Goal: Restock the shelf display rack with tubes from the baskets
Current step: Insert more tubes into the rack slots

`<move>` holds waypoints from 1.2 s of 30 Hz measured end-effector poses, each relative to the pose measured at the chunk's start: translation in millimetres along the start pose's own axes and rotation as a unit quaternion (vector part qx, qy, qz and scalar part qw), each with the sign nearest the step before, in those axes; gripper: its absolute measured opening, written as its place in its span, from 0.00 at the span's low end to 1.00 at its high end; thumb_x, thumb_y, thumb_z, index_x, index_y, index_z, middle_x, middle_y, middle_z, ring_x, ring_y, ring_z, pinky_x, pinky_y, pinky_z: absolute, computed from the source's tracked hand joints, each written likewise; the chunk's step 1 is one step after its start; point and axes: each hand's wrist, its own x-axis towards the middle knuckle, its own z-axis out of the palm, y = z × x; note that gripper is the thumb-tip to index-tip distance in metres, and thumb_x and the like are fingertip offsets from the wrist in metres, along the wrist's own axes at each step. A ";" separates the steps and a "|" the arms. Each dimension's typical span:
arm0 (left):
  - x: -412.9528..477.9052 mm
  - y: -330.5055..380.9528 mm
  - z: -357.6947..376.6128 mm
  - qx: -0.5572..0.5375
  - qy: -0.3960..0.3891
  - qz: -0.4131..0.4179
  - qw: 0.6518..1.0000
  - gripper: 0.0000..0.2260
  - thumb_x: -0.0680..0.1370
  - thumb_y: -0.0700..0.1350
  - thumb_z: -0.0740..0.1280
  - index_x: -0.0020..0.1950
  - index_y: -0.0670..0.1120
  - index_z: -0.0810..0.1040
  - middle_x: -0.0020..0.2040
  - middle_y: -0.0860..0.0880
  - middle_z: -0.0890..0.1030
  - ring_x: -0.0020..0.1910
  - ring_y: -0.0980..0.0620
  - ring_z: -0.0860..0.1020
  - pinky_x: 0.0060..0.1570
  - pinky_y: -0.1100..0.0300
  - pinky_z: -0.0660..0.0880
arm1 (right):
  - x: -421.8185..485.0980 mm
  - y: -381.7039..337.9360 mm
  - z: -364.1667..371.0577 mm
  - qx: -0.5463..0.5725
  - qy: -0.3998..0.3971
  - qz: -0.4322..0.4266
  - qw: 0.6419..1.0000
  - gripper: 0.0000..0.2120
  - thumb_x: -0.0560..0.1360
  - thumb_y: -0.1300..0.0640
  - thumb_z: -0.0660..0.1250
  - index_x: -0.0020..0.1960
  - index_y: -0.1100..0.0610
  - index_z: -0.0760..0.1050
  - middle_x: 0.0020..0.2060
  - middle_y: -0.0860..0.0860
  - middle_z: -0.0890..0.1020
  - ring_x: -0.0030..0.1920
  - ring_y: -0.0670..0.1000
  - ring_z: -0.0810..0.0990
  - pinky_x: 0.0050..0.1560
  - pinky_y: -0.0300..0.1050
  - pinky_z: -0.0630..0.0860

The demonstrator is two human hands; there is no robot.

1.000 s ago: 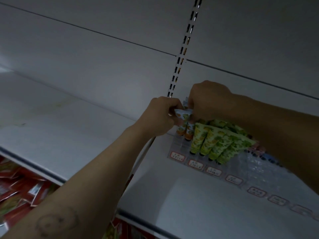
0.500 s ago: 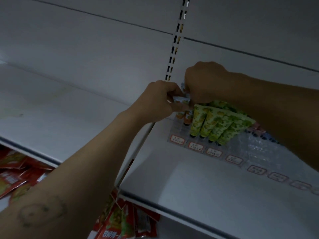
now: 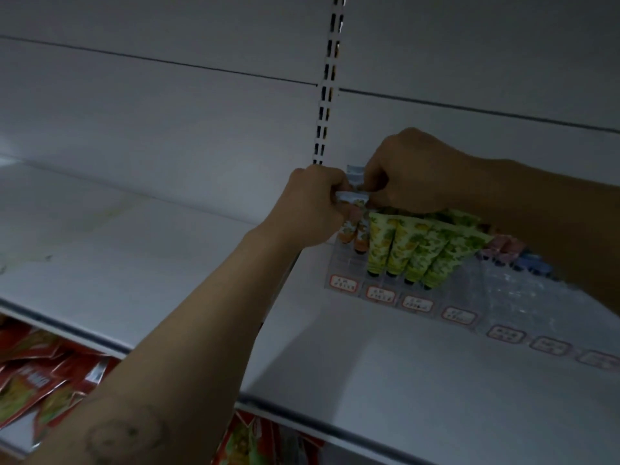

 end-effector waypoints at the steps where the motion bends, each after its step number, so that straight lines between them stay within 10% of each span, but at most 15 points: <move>1: 0.5 0.7 0.8 0.002 0.001 -0.005 1.000 0.09 0.71 0.42 0.74 0.39 0.37 0.79 0.35 0.47 0.77 0.35 0.53 0.73 0.31 0.73 0.64 | -0.4 1.8 0.3 0.007 0.002 0.002 1.000 0.10 0.74 0.53 0.70 0.50 0.59 0.83 0.47 0.54 0.83 0.37 0.46 0.70 0.36 0.33 0.60; 9: -4.6 0.3 13.3 -0.045 0.029 -0.045 0.998 0.06 0.70 0.40 0.74 0.39 0.40 0.78 0.29 0.52 0.75 0.30 0.55 0.76 0.32 0.62 0.71 | 5.1 4.7 -3.0 0.016 -0.051 0.015 0.998 0.09 0.73 0.56 0.71 0.47 0.61 0.83 0.45 0.54 0.83 0.40 0.49 0.74 0.41 0.37 0.66; 18: -6.6 3.3 21.7 -0.057 0.021 -0.056 0.997 0.04 0.72 0.35 0.70 0.39 0.43 0.79 0.32 0.53 0.78 0.27 0.64 0.71 0.28 0.76 0.65 | 2.2 2.4 -4.7 0.027 -0.082 0.036 0.996 0.10 0.71 0.58 0.72 0.44 0.66 0.82 0.42 0.59 0.83 0.40 0.55 0.78 0.41 0.41 0.69; 23: -12.3 11.6 16.8 -0.022 0.015 -0.072 0.997 0.07 0.74 0.39 0.69 0.51 0.41 0.82 0.45 0.43 0.84 0.39 0.54 0.76 0.33 0.72 0.64 | -11.4 -2.3 -2.1 0.013 -0.039 0.065 0.997 0.09 0.73 0.60 0.69 0.44 0.66 0.83 0.40 0.62 0.83 0.39 0.57 0.80 0.39 0.46 0.73; 30: -35.8 23.1 -9.3 -0.012 -0.059 -0.157 0.986 0.29 0.71 0.50 0.74 0.69 0.47 0.68 0.60 0.51 0.76 0.56 0.51 0.75 0.53 0.58 0.72 | -79.0 -19.7 -21.0 0.065 0.035 0.151 0.986 0.23 0.75 0.48 0.67 0.69 0.52 0.71 0.60 0.55 0.74 0.60 0.56 0.72 0.55 0.45 0.69; 36: -77.4 81.7 -42.8 0.121 -0.087 -0.065 0.987 0.21 0.74 0.53 0.70 0.65 0.52 0.72 0.62 0.52 0.76 0.60 0.51 0.75 0.56 0.55 0.73 | -160.5 -54.7 -33.7 0.085 0.057 0.174 0.979 0.25 0.73 0.45 0.69 0.67 0.49 0.72 0.59 0.54 0.77 0.60 0.56 0.72 0.57 0.48 0.72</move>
